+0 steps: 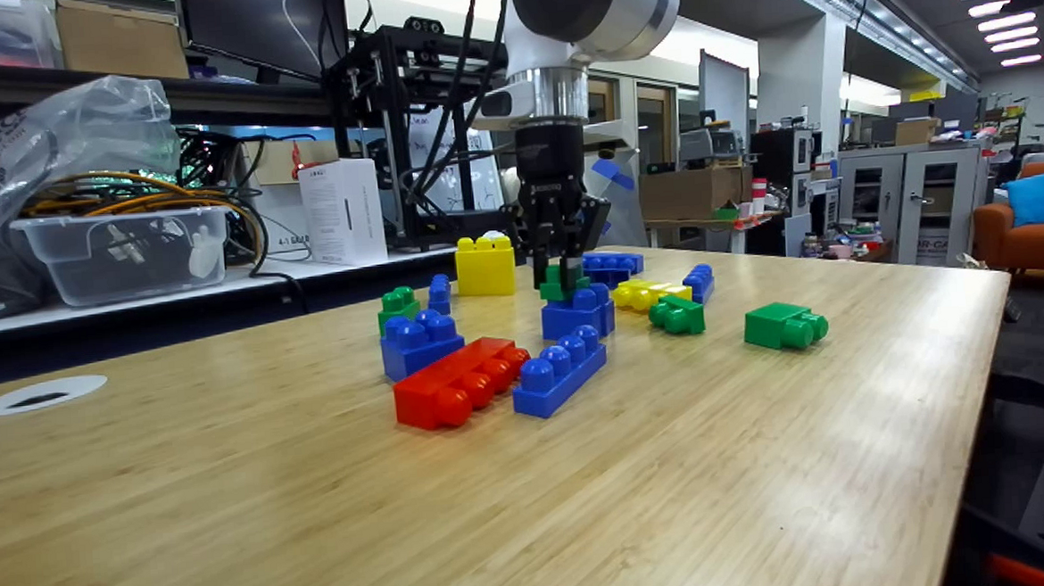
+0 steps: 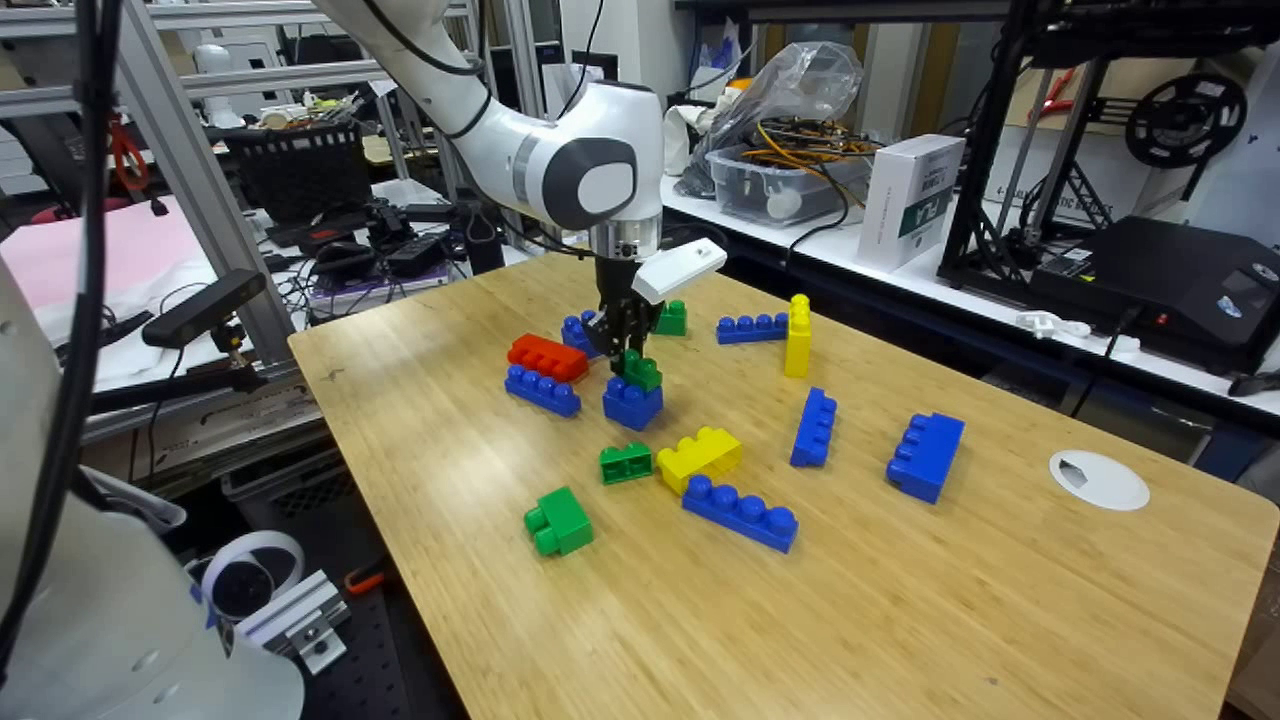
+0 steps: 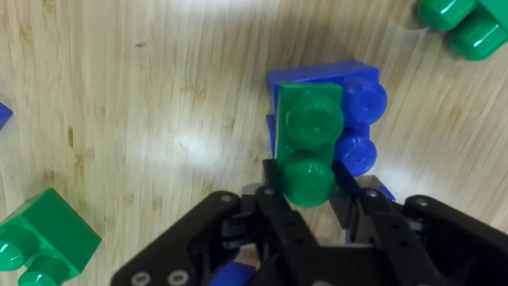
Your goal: Move the square blue block to the left and put the green block on the top
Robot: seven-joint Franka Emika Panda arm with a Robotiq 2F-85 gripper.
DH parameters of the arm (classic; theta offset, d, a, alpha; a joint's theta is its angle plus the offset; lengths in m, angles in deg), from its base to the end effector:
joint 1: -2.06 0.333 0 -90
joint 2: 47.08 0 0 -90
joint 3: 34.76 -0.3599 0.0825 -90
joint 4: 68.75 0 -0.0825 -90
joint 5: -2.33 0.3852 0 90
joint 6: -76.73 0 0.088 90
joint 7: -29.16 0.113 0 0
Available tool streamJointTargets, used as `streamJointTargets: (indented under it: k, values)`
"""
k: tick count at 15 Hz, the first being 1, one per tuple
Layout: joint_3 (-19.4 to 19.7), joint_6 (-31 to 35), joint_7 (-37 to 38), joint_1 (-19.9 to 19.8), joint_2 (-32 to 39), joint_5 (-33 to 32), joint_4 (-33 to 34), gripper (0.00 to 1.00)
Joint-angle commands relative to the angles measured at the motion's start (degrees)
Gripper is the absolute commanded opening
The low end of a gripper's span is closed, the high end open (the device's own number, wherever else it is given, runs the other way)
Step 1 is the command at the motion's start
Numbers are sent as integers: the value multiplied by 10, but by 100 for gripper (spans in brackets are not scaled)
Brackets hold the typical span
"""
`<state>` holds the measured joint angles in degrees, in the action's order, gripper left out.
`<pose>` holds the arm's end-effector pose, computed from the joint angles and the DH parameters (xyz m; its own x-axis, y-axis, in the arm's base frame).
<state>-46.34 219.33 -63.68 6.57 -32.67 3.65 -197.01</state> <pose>0.5353 0.1528 0.2945 -0.3006 0.9516 0.0638 0.9536 0.3009 0.0058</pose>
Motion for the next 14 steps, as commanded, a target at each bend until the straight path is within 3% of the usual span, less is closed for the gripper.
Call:
streamJointTargets:
  k: [1, 11, 12, 14]
  values:
    - [-1, 19, -11, -6, 5, -3, -5, 10]
    - [5, 18, -7, -6, 11, -13, -5, 10]
    - [4, 15, -7, -6, 11, -11, -5, 60]
    - [4, 15, -6, -6, 12, -10, -5, 67]
